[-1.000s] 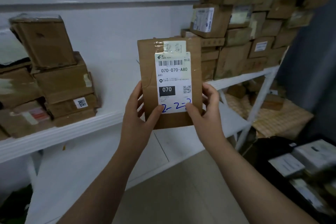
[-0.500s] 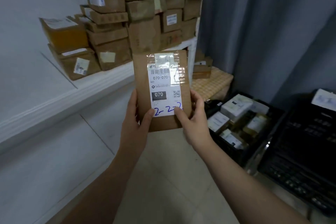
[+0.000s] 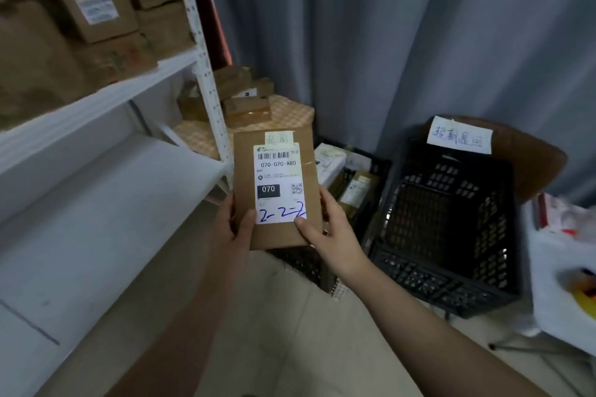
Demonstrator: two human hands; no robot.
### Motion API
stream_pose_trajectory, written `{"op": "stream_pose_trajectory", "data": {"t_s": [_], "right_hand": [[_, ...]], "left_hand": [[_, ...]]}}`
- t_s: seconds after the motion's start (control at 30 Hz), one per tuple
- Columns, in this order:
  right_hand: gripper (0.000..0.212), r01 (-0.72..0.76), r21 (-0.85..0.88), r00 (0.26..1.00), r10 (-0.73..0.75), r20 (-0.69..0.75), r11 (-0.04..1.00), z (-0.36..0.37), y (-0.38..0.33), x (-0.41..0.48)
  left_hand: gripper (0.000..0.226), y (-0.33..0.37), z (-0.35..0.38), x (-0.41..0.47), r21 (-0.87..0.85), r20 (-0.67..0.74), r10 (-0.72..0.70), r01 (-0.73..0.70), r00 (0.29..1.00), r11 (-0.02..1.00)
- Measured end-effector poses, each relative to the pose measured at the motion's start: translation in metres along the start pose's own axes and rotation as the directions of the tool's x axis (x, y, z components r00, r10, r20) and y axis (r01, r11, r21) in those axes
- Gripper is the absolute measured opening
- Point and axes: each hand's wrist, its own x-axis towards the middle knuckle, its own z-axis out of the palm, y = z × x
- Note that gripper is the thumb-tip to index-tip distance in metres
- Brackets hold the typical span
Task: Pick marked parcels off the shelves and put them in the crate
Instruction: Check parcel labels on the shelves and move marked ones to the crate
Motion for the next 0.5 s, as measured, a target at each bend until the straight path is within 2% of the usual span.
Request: {"op": "stream_pose_trajectory", "data": {"t_s": [0.1,0.3,0.5], "right_hand": [[0.063,-0.062,0.048,0.998,0.062,-0.001,0.997,-0.023,0.017,0.017],[0.068,-0.213,0.155,0.977,0.214,0.010,0.965,-0.047,0.048,0.070],[0.068,-0.343,0.133,0.930,0.356,-0.090,0.930,-0.054,0.078,0.152]], "left_hand": [[0.048,-0.007,0.033,0.024,-0.006,0.066,-0.026,0.027,0.997,1.000],[0.043,-0.027,0.078,0.089,0.042,0.142,-0.057,0.052,0.988,0.998],[0.047,-0.051,0.113,0.186,0.118,0.269,-0.065,0.034,0.961,0.992]]}}
